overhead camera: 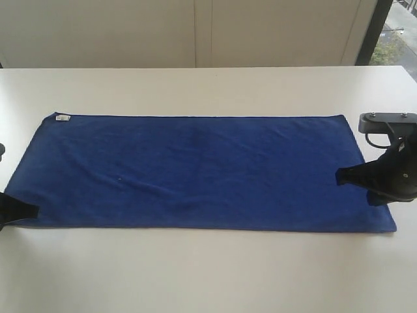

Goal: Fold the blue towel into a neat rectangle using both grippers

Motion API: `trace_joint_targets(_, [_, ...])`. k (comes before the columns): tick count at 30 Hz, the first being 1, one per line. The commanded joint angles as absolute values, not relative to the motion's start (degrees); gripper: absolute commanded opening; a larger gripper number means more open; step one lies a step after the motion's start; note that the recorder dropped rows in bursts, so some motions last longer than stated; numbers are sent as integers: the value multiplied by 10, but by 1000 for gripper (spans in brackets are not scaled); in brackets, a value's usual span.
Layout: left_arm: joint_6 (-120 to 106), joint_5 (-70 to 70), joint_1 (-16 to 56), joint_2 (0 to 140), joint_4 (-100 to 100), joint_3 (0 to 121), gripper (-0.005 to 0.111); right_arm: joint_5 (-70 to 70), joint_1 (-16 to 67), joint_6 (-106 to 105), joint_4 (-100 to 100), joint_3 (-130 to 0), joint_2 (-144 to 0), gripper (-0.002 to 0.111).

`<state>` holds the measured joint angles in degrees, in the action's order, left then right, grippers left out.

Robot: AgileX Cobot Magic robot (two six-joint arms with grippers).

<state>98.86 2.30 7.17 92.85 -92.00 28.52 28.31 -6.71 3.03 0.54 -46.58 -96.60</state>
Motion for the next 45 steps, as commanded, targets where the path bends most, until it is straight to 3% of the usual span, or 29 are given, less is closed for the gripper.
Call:
trace_joint_targets(1, [992, 27, 71, 949, -893, 261, 0, 279, -68, 32, 5, -463, -961, 0])
trace_joint_targets(26, [990, 11, 71, 949, -887, 240, 0, 277, -68, 32, 5, -463, -961, 0])
trace_joint_targets(35, [990, 9, 71, 949, -887, 240, 37, 277, -68, 32, 5, -463, -961, 0])
trace_joint_targets(45, [990, -17, 71, 902, -891, 251, 40, 276, -68, 32, 5, -462, -961, 0])
